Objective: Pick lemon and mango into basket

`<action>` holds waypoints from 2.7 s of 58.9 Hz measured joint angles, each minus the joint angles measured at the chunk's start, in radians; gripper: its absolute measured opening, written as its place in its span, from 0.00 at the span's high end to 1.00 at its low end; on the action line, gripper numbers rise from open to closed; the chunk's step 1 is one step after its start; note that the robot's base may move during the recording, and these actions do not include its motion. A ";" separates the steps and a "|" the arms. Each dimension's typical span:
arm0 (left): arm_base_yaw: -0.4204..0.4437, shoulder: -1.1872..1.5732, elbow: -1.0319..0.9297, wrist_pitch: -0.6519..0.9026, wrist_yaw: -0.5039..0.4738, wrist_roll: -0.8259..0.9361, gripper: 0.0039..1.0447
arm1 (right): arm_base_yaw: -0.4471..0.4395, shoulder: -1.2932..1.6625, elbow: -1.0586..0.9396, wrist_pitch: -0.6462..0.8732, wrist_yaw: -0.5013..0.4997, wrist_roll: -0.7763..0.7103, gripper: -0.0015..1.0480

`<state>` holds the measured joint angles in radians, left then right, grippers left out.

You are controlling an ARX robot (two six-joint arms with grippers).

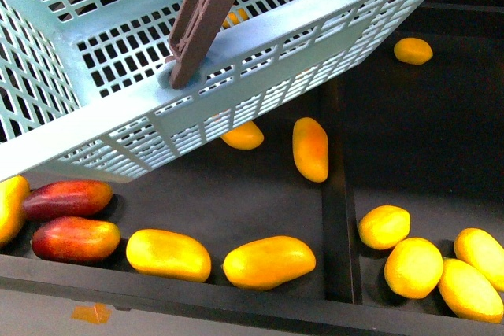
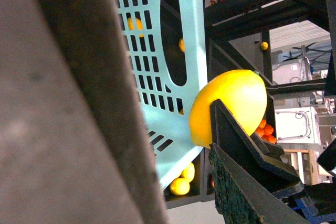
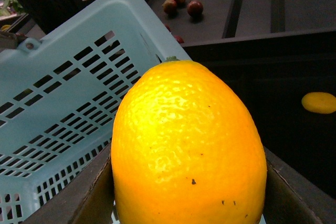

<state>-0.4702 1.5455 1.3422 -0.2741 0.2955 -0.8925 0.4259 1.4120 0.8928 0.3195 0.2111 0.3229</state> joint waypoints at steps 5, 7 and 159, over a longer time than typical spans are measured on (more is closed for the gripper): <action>0.000 0.000 0.000 0.000 0.000 0.000 0.73 | 0.006 0.008 0.000 0.000 0.005 0.008 0.40; 0.000 0.000 0.000 0.000 0.000 0.000 0.73 | 0.007 0.014 0.000 0.000 0.006 0.012 0.40; 0.000 0.000 0.000 0.000 -0.002 -0.002 0.73 | -0.338 -0.520 -0.695 0.367 -0.127 -0.317 0.98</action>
<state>-0.4698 1.5455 1.3422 -0.2741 0.2932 -0.8940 0.0883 0.8921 0.1982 0.6861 0.0841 0.0055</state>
